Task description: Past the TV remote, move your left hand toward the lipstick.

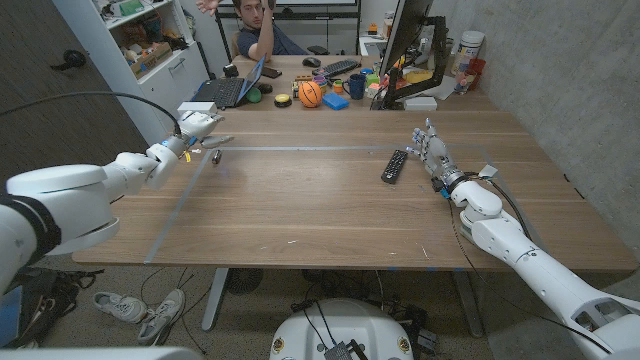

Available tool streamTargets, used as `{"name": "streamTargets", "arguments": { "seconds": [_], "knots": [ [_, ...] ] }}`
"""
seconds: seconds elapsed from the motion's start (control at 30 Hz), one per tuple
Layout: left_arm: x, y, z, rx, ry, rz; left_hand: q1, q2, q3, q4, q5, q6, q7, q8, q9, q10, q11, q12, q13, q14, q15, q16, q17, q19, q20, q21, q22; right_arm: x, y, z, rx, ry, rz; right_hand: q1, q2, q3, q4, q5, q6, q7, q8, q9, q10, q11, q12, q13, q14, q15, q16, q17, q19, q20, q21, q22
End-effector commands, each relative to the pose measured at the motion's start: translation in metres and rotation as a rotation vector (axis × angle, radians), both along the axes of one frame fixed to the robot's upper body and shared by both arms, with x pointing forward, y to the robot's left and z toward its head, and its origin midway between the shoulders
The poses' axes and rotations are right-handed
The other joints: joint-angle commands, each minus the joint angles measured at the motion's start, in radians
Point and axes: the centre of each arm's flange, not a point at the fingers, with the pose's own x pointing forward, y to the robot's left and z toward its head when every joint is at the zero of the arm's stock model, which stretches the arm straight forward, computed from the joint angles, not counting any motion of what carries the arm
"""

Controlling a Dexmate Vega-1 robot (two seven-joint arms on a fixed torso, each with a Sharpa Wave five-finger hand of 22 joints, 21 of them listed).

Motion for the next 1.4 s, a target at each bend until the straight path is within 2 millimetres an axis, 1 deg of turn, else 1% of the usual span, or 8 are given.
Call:
{"name": "streamTargets", "arguments": {
  "seconds": [0.03, 0.23, 0.27, 0.37, 0.5, 0.63, 1.1, 1.4],
  "knots": [
    [0.007, 0.014, -0.011, -0.011, 0.075, 0.096, 0.012, 0.010, 0.009, -0.005, -0.004, 0.014, -0.008, 0.001, 0.003, 0.017, -0.006, 0.002, 0.000, 0.018, -0.002, -0.007, 0.002, 0.017, -0.002, -0.004, 0.002, 0.000, 0.000, 0.000, -0.002, 0.008, 0.011, -0.005, 0.044, -0.006, 0.001, 0.005, -0.004, 0.001, 0.007, 0.004, -0.009, -0.006, -0.001, 0.003, -0.098, 0.008, -0.006, 0.005, -0.160, -0.001, -0.004, 0.006],
    [0.007, 0.015, -0.013, 0.000, 0.086, 0.103, 0.049, 0.016, 0.029, -0.029, -0.011, 0.035, -0.024, 0.000, 0.002, 0.048, -0.022, 0.001, -0.002, 0.049, -0.029, -0.012, -0.001, 0.029, -0.026, -0.011, 0.001, 0.000, 0.003, -0.001, -0.003, 0.007, 0.008, -0.005, 0.044, -0.008, 0.001, 0.005, -0.004, 0.001, 0.007, 0.004, -0.009, -0.007, -0.001, 0.003, -0.098, 0.008, -0.007, 0.005, -0.160, -0.002, -0.006, 0.006],
    [0.007, 0.015, -0.013, 0.003, 0.087, 0.103, 0.064, 0.017, 0.036, -0.038, -0.012, 0.042, -0.025, 0.000, 0.002, 0.061, -0.034, 0.002, -0.002, 0.061, -0.034, -0.013, -0.001, 0.032, -0.032, -0.013, 0.001, -0.001, 0.003, -0.001, -0.002, 0.007, 0.007, -0.005, 0.044, -0.008, 0.001, 0.005, -0.005, 0.001, 0.007, 0.004, -0.009, -0.007, -0.001, 0.003, -0.098, 0.008, -0.007, 0.005, -0.160, -0.001, -0.006, 0.006],
    [0.007, 0.014, -0.014, 0.016, 0.086, 0.098, 0.078, 0.016, 0.042, -0.046, -0.013, 0.051, -0.026, 0.001, 0.001, 0.070, -0.037, 0.001, -0.003, 0.071, -0.044, -0.015, -0.002, 0.037, -0.036, -0.014, 0.001, -0.001, 0.005, -0.001, 0.001, 0.006, 0.005, -0.005, 0.044, -0.009, 0.001, 0.005, -0.005, 0.001, 0.007, 0.004, -0.009, -0.007, -0.001, 0.003, -0.099, 0.008, -0.007, 0.005, -0.160, -0.002, -0.006, 0.006],
    [0.006, 0.012, -0.016, 0.027, 0.088, 0.089, 0.117, 0.016, 0.059, -0.062, -0.018, 0.073, -0.026, 0.002, 0.001, 0.102, -0.060, 0.002, -0.003, 0.106, -0.066, -0.017, -0.003, 0.046, -0.053, -0.019, 0.001, -0.001, 0.006, -0.001, 0.004, 0.004, 0.003, -0.004, 0.044, -0.010, 0.001, 0.005, -0.004, 0.000, 0.007, 0.004, -0.009, -0.007, -0.001, 0.003, -0.098, 0.010, -0.007, 0.005, -0.159, -0.002, -0.007, 0.006],
    [0.006, 0.012, -0.019, 0.040, 0.092, 0.088, 0.140, 0.017, 0.070, -0.064, -0.023, 0.091, -0.024, 0.001, 0.001, 0.132, -0.074, 0.002, -0.004, 0.146, -0.092, -0.017, -0.003, 0.056, -0.067, -0.024, 0.002, -0.001, 0.008, -0.002, 0.002, 0.007, 0.001, -0.004, 0.044, -0.010, 0.001, 0.006, -0.005, 0.000, 0.007, 0.004, -0.010, -0.007, -0.001, 0.003, -0.098, 0.010, -0.008, 0.005, -0.159, -0.002, -0.008, 0.006],
    [0.007, 0.014, -0.020, 0.055, 0.098, 0.100, 0.199, 0.028, 0.101, -0.072, -0.026, 0.124, -0.028, 0.003, 0.002, 0.171, -0.101, -0.003, -0.004, 0.190, -0.117, -0.026, -0.005, 0.065, -0.088, -0.032, 0.002, 0.001, 0.009, -0.001, 0.004, 0.006, 0.003, -0.003, 0.044, -0.014, 0.001, 0.007, -0.005, 0.000, 0.007, 0.004, -0.010, -0.006, -0.001, 0.003, -0.098, 0.010, -0.009, 0.004, -0.158, -0.002, -0.012, 0.006],
    [0.007, 0.017, -0.019, 0.046, 0.106, 0.115, 0.218, 0.030, 0.111, -0.072, -0.028, 0.140, -0.028, 0.004, 0.002, 0.182, -0.101, -0.006, -0.004, 0.209, -0.126, -0.029, -0.005, 0.068, -0.095, -0.035, 0.003, 0.002, 0.010, 0.001, 0.001, 0.008, 0.004, -0.003, 0.045, -0.015, 0.001, 0.007, -0.005, 0.001, 0.007, 0.004, -0.010, -0.006, -0.001, 0.003, -0.099, 0.011, -0.009, 0.004, -0.158, -0.001, -0.014, 0.006]
  ]
}}
